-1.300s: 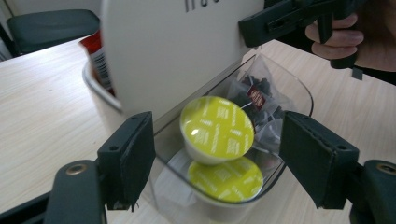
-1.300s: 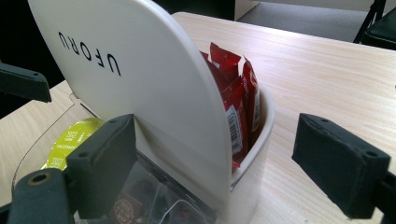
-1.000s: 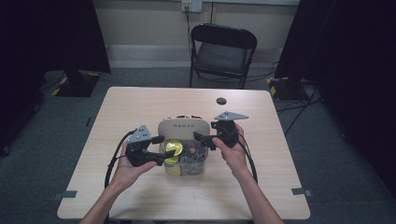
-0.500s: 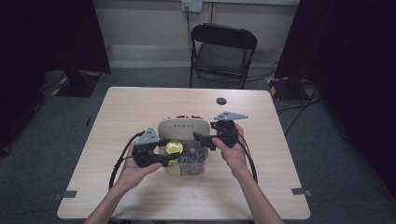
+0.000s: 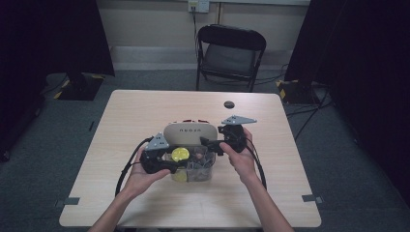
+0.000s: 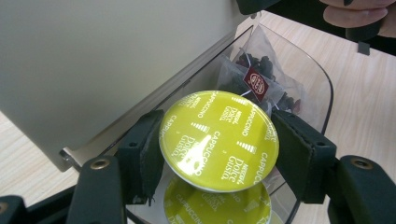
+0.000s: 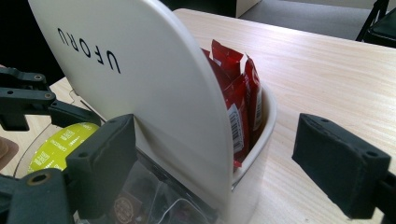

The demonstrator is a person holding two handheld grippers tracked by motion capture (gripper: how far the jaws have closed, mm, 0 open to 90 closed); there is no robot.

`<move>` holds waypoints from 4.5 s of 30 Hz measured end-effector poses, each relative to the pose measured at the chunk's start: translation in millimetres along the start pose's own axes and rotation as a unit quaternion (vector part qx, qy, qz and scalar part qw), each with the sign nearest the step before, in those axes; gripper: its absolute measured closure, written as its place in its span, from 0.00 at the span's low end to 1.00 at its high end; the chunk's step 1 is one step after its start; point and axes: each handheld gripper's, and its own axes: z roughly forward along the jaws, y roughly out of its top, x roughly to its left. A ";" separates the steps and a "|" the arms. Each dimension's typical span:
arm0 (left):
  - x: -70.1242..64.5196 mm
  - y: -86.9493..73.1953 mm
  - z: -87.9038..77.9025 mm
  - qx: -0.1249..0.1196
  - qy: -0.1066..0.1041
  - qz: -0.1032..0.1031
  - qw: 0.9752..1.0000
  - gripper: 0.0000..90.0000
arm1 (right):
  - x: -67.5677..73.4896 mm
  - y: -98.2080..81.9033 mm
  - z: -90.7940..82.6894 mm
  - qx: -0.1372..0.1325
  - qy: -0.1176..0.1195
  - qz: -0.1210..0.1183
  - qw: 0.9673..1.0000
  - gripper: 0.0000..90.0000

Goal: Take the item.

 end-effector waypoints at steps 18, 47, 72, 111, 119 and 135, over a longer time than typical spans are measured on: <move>-4.2 0.8 6.7 0.010 -0.008 -0.001 1.000 0.42 | -0.3 -0.4 0.7 0.001 0.003 -0.001 1.000 0.14; -4.1 2.6 -22.7 -0.026 -0.015 -0.013 0.999 0.42 | -0.3 -1.1 1.0 0.005 0.001 -0.001 1.000 0.14; 12.9 -4.6 -58.7 -0.044 0.005 -0.018 0.999 0.42 | -1.5 -1.1 1.7 0.005 0.003 -0.001 1.000 0.13; 99.5 -57.6 -77.8 0.004 0.079 -0.094 0.992 0.42 | -1.4 -1.8 2.8 0.010 0.003 -0.001 1.000 0.13; 108.8 -65.7 -70.3 0.021 0.090 -0.101 0.991 0.42 | -1.1 -2.4 4.1 0.012 0.006 -0.002 1.000 0.12; 116.7 -81.9 -55.3 0.059 0.097 -0.109 0.988 0.42 | 0.7 -4.8 5.6 0.017 0.000 -0.003 1.000 0.13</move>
